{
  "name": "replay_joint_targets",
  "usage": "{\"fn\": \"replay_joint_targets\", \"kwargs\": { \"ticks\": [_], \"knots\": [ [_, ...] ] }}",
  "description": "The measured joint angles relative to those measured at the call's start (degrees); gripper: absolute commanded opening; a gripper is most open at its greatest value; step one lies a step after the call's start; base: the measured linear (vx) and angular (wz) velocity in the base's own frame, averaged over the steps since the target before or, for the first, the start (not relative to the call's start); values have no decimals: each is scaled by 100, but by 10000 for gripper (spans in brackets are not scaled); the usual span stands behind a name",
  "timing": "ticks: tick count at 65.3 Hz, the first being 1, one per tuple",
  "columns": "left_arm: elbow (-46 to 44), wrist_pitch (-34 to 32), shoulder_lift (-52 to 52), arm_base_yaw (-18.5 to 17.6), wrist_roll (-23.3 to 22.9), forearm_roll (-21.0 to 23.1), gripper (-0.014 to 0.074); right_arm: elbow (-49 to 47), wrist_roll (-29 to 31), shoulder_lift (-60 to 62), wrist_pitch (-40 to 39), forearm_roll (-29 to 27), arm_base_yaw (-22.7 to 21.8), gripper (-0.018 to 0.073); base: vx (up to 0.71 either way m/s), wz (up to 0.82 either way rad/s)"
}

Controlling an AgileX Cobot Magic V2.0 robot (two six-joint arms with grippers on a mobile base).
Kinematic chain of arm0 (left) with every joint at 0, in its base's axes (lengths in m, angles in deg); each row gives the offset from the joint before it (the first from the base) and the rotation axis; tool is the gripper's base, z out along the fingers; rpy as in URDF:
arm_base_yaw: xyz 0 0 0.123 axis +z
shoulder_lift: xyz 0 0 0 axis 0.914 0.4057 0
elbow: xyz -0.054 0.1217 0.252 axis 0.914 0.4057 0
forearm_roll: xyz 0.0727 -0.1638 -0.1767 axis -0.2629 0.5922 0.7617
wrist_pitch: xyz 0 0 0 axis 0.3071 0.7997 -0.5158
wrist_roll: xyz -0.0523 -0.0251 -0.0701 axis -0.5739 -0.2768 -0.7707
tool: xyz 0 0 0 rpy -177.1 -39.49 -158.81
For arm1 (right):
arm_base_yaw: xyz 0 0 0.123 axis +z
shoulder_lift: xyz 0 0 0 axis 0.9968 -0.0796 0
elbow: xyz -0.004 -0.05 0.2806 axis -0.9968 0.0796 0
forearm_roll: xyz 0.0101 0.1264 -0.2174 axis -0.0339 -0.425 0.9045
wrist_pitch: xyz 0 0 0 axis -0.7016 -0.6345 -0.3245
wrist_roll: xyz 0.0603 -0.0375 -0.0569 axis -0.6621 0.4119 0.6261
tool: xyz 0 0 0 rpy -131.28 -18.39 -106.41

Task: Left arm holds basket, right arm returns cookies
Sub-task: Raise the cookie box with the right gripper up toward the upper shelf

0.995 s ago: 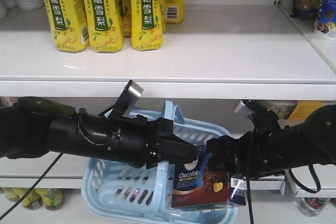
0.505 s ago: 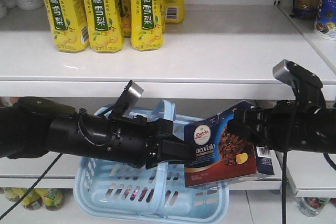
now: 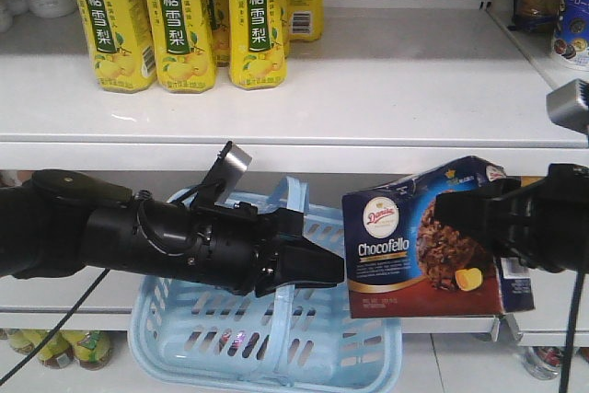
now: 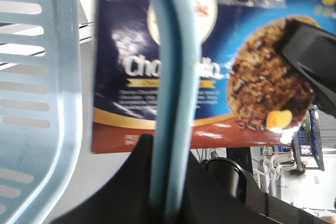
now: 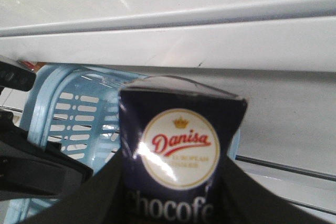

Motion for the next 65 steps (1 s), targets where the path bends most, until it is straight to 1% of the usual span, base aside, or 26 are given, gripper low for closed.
{"fn": "replay_joint_targets", "kwargs": {
  "ticks": [9,20,32,43,48,54,62,65],
  "knots": [
    [0,0,0,0,0,0,-6,0,-468,475,303,631,0,227,0,0],
    [0,0,0,0,0,0,-6,0,-866,1205,656,1174,0,227,0,0],
    [0,0,0,0,0,0,-6,0,-1141,2166,801,1331,0,227,0,0],
    [0,0,0,0,0,-2,-6,0,-1213,2767,835,1432,0,227,0,0],
    [0,0,0,0,0,-2,-6,0,-1213,2897,589,1595,0,227,0,0],
    [0,5,0,0,0,-2,-6,0,-1213,2910,-27,1738,0,227,0,0],
    [0,5,0,0,0,-2,-6,0,-1213,2658,-987,1935,0,227,0,0],
    [0,5,0,0,0,-7,-6,0,-1213,2459,-1459,2003,0,227,0,0]
  ]
}}
